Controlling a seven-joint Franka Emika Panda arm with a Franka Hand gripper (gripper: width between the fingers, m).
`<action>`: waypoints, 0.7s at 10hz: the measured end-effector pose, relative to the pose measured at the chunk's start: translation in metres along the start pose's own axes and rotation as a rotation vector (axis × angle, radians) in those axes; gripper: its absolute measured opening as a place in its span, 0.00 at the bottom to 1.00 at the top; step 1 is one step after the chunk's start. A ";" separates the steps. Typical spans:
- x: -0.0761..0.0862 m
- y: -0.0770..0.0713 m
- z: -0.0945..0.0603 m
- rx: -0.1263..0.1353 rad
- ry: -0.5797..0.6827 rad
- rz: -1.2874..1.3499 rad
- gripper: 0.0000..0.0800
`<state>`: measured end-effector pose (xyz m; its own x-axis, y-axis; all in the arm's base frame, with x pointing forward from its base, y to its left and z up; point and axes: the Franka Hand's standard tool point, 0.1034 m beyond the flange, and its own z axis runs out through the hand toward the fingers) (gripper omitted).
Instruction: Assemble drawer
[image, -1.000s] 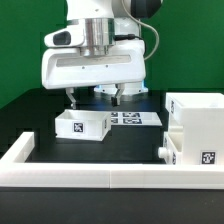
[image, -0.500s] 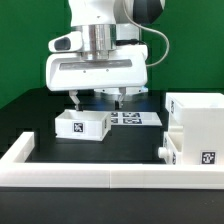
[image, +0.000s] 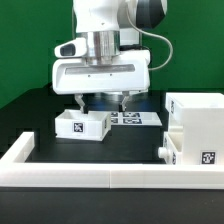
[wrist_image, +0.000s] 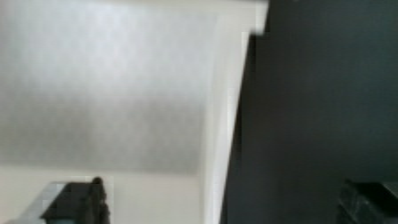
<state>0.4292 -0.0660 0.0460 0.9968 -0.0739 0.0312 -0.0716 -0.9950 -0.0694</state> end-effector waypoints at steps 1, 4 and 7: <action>-0.005 0.000 0.006 0.001 -0.004 0.003 0.81; -0.017 -0.001 0.031 -0.005 0.016 0.000 0.81; -0.025 -0.003 0.039 -0.004 0.011 -0.002 0.81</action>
Offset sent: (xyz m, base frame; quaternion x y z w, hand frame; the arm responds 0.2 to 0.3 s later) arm -0.0158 0.0004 -0.0298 -0.0076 0.0330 0.0377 0.9987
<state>0.4063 -0.0585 0.0063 0.9965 -0.0726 0.0423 -0.0697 -0.9954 -0.0650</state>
